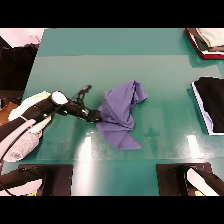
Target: Fold the shirts.
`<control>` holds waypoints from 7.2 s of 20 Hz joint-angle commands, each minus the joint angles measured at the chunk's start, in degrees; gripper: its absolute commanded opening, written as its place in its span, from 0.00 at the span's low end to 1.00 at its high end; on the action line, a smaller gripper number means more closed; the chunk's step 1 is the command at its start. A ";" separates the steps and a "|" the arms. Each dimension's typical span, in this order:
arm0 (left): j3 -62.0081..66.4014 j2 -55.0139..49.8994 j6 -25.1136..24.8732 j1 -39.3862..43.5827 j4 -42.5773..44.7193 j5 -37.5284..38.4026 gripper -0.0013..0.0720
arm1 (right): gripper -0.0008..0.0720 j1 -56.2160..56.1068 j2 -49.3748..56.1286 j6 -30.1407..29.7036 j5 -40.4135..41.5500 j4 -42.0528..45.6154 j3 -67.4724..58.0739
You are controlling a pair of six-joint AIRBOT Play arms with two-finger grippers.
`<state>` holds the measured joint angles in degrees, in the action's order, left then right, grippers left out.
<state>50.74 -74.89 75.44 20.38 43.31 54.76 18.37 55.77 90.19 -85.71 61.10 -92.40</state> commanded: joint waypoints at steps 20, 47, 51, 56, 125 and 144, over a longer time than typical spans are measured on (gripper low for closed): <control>7.34 15.02 1.14 -11.74 12.31 10.19 0.05 | 0.17 -31.23 27.96 -3.13 39.54 -8.87 32.06; 58.69 16.37 7.13 -11.72 22.58 32.33 0.05 | 0.03 -0.70 1.84 -2.49 1.49 3.19 -25.42; 37.40 16.20 7.08 -11.72 22.34 27.36 0.05 | 0.03 -7.76 11.37 -2.08 -3.91 4.09 -14.53; 16.79 11.23 7.06 -11.72 22.18 9.84 0.05 | 0.03 -10.10 23.04 -0.52 5.86 13.49 -4.07; 7.98 17.11 2.80 -25.73 9.11 13.09 0.05 | 0.03 5.55 12.24 -20.17 20.04 -9.20 32.59; 76.74 24.41 7.32 -25.73 11.82 18.03 0.05 | 0.03 14.58 -8.72 -10.75 13.99 -5.60 -31.47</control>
<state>128.03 -50.46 81.78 -5.32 53.52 70.08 31.55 44.71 76.14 -66.37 52.80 -117.40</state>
